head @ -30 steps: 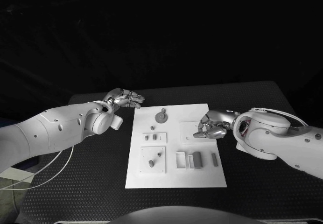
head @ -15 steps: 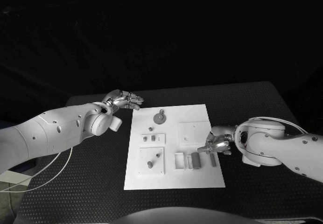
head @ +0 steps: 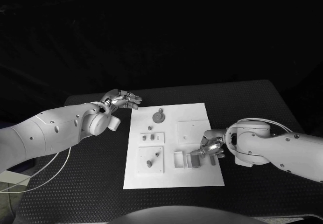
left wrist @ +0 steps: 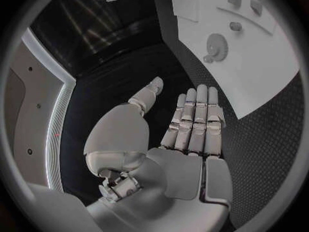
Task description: Assemble the parts on the task board
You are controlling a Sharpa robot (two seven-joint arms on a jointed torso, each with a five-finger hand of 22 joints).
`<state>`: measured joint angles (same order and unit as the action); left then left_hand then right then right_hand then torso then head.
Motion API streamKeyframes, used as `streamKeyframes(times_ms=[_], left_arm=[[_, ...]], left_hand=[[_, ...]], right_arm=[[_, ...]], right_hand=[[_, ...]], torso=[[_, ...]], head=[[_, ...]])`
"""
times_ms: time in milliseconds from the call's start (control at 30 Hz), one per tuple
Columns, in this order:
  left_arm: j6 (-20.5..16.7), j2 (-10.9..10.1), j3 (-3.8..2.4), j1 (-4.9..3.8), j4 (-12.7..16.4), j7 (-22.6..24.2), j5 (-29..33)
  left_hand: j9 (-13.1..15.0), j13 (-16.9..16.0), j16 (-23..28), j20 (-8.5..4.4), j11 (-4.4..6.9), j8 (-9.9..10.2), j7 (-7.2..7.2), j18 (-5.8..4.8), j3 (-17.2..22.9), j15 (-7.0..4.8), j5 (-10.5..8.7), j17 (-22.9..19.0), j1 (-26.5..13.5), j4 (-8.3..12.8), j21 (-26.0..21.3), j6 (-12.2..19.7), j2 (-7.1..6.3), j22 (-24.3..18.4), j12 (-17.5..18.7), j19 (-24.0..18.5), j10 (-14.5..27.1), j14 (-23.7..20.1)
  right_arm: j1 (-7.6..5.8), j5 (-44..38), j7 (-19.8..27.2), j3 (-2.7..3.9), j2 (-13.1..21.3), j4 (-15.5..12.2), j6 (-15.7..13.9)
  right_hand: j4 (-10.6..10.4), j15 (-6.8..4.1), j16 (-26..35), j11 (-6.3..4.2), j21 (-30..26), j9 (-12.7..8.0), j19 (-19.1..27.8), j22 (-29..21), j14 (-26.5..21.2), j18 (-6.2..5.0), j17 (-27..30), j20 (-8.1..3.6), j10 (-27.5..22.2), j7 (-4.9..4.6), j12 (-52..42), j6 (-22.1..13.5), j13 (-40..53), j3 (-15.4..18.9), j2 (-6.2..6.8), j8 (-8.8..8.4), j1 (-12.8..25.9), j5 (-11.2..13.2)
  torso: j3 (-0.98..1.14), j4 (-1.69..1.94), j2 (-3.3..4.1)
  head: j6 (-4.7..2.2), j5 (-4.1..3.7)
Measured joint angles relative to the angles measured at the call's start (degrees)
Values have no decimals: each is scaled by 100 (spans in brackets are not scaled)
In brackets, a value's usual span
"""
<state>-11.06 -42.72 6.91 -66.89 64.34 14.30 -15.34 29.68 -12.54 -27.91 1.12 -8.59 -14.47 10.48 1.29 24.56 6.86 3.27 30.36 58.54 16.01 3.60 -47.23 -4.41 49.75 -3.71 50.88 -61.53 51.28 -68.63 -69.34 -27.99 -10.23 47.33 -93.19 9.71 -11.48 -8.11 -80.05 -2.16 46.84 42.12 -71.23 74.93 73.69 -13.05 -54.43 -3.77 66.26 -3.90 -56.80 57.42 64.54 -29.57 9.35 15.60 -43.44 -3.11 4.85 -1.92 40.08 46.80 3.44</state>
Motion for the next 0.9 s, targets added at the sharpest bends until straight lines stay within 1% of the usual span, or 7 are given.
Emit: streamKeyframes(times_ms=[100, 200, 267, 467, 700, 800, 900], left_arm=[[2, 2, 0, 0, 3, -1, 0], [5, 5, 0, -1, 4, -2, 0], [5, 4, 0, -1, 4, -2, 0], [7, -6, 0, -1, 0, -3, 0], [9, -6, 0, -1, 2, -5, 0], [10, -7, 0, -1, 3, -5, 0], [11, -13, 0, -1, 3, -6, 0]], left_hand=[[0, 0, 9, 0, 0, 0, 0, 0, 0, 0, 0, 0, 0, 0, 0, 0, 0, 0, 0, 0, 0, 0], [0, 5, 22, 0, 0, 0, 0, 0, 0, 0, 0, 3, 0, 0, 0, 0, 0, 0, 0, 0, 0, 0], [0, 5, 22, 0, 0, 0, 0, 0, 0, 0, 0, 6, 1, 0, 0, 0, -1, -5, 0, 0, 0, 0], [-3, 5, 22, 0, 0, 0, 1, 0, 0, 0, 0, 6, 2, 0, 0, -1, -2, -5, 0, 0, 0, 0], [-5, 5, 22, 0, 0, 0, 1, 0, -15, 0, 0, 12, -22, -15, 0, -1, -25, -5, 0, 0, 0, 0], [-5, 5, 22, 0, 0, 0, 1, 0, -15, 0, 0, 12, -22, -15, 0, -1, -25, -4, 0, 0, 0, 0], [-5, 4, 22, 0, 0, 0, 1, 0, -15, 0, 0, 16, -43, -15, 0, -1, -4, -4, 0, 0, 0, 0]], right_arm=[[-1, -6, -9, -18, -40, 42, 26], [12, -21, -17, -102, -108, 100, 53], [68, -33, -20, -150, -142, 128, 74], [98, -66, -19, -141, -199, 163, 98], [101, -100, -16, -140, -247, 208, 120], [104, -118, -16, -138, -265, 221, 127], [109, -144, -19, -137, -286, 239, 137]], right_hand=[[-31, -11, 0, 0, 0, -5, 11, 0, -12, 2, 7, -10, 0, 0, 0, 0, 0, 0, 33, -9, -33, 0], [-31, -18, 0, 0, 0, -6, 13, 0, -19, 6, 7, -10, 0, 0, 0, 1, 0, 0, 40, -9, -40, 0], [-31, -18, 0, 0, 0, 12, 13, 0, -20, 8, 7, -10, 0, 2, 0, 5, 0, 0, 40, 1, -40, 0], [-31, -18, 0, 0, 0, 19, 12, -1, -21, 8, 7, -9, 0, -21, 0, 22, 1, 0, 40, -27, -40, 0], [-47, -18, 0, 0, 22, 18, 12, -1, -21, 8, 7, -8, 0, -22, 0, 23, 1, 15, 62, -24, -62, 0], [-47, -17, 0, 1, 21, 19, 12, -1, -21, 8, 6, -8, 0, -25, 0, 31, 1, 15, 42, -23, -128, 0], [-10, -17, 0, 1, 34, 20, 19, -1, -21, 9, 6, 0, 0, -25, 0, 52, 6, 52, -22, -24, -192, 0]], torso=[[0, -3, 0], [0, -3, 0], [2, -3, 0], [7, -3, -1], [7, -7, -2], [6, -7, -2], [3, -7, -2]], head=[[1, 5], [1, 5], [1, 9], [32, 33], [47, 35], [50, 35], [53, 35]])
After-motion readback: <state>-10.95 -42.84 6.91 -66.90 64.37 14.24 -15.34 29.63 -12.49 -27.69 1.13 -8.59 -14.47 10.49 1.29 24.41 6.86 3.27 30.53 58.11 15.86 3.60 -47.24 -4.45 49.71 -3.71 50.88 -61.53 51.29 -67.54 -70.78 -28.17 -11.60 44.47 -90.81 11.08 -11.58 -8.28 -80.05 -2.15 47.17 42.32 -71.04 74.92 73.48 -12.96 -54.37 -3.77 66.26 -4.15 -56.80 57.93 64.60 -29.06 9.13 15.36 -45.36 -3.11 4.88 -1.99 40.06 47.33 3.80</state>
